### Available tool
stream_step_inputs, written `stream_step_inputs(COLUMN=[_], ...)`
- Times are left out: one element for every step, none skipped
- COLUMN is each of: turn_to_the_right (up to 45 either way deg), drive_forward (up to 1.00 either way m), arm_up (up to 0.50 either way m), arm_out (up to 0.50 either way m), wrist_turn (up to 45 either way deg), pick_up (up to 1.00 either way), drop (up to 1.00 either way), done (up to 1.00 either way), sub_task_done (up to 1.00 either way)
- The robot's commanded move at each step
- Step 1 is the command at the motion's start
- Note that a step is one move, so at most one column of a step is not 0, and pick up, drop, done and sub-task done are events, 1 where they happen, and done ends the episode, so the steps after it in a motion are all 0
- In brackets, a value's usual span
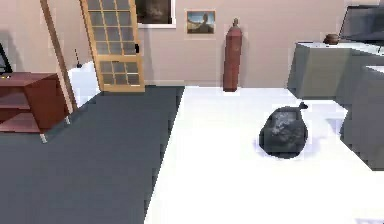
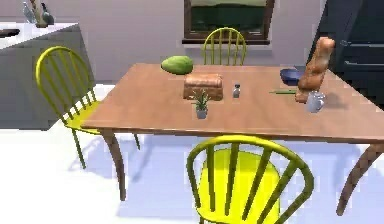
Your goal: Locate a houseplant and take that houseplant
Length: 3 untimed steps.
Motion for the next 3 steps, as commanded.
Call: stream_step_inputs(turn_to_the_right=[45.0, 45.0, 21.0], drive_forward=[0.00, 0.00, 0.00], arm_up=[0.00, 0.00, 0.00], arm_out=[0.00, 0.00, 0.00], wrist_turn=[0.0, 0.0, 0.0], pick_up=[0.00, 0.00, 0.00], drop=[0.00, 0.00, 0.00], done=[0.00, 0.00, 0.00], sub_task_done=[0.00, 0.00, 0.00])
